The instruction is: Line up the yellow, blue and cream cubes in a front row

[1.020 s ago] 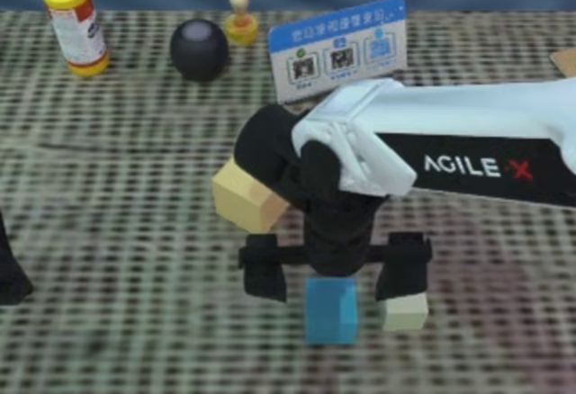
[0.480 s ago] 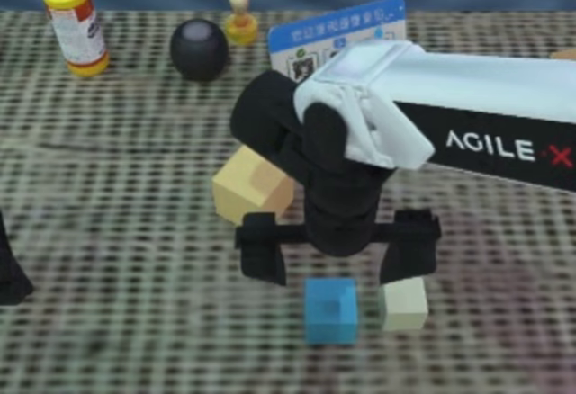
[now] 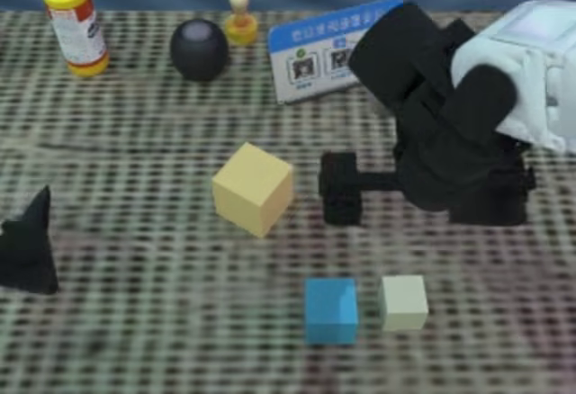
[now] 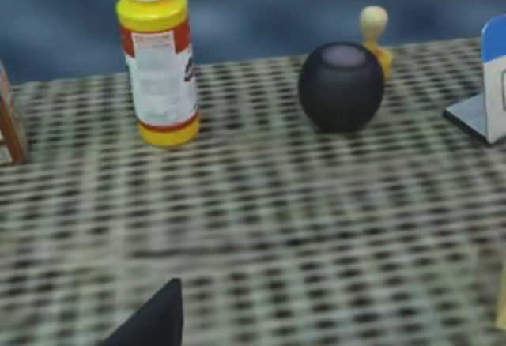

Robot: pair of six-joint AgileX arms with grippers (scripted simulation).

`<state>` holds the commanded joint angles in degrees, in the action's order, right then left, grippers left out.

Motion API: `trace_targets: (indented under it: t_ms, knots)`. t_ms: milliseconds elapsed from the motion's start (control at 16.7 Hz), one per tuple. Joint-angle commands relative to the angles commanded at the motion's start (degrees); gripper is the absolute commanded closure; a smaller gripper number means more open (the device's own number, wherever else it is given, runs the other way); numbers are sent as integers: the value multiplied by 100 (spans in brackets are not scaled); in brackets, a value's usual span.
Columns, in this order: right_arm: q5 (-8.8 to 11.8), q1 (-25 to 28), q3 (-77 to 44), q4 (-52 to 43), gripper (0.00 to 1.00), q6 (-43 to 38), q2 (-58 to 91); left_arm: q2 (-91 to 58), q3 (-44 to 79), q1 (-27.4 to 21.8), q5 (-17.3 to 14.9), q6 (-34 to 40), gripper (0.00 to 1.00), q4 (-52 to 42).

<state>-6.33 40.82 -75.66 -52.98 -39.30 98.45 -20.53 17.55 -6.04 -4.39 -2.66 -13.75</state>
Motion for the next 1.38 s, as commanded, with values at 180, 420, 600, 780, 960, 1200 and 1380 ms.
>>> trace_targets:
  t_ms: [180,420,600,780,960,1200,1380]
  knots:
    - [-219,-567,1031,624,0,605,-1486,-1556,1203,-409,-164,-132,0,-992]
    - [-363,-1451,2714,1601,0,1509,-3751,-3986,3011,-975,-288,-265,0,-2514]
    - [-350,-2146,4071,2397,0,2202,-5481,-5876,4460,-1381,-302,-318,0,-3638]
    - [-223,-2772,5297,3182,0,2814,-6996,-7659,5944,-1740,-237,-328,0,-4601]
    - [1,-3266,6258,3904,0,3283,-8145,-9202,7409,-2026,-96,-299,0,-5305]
    - [352,-3754,7126,4748,0,3720,-9164,-10696,9077,-2271,171,-221,0,-5796]
    - [565,-3971,7490,5177,0,3891,-9676,-11304,9834,-2357,349,-165,0,-5901]
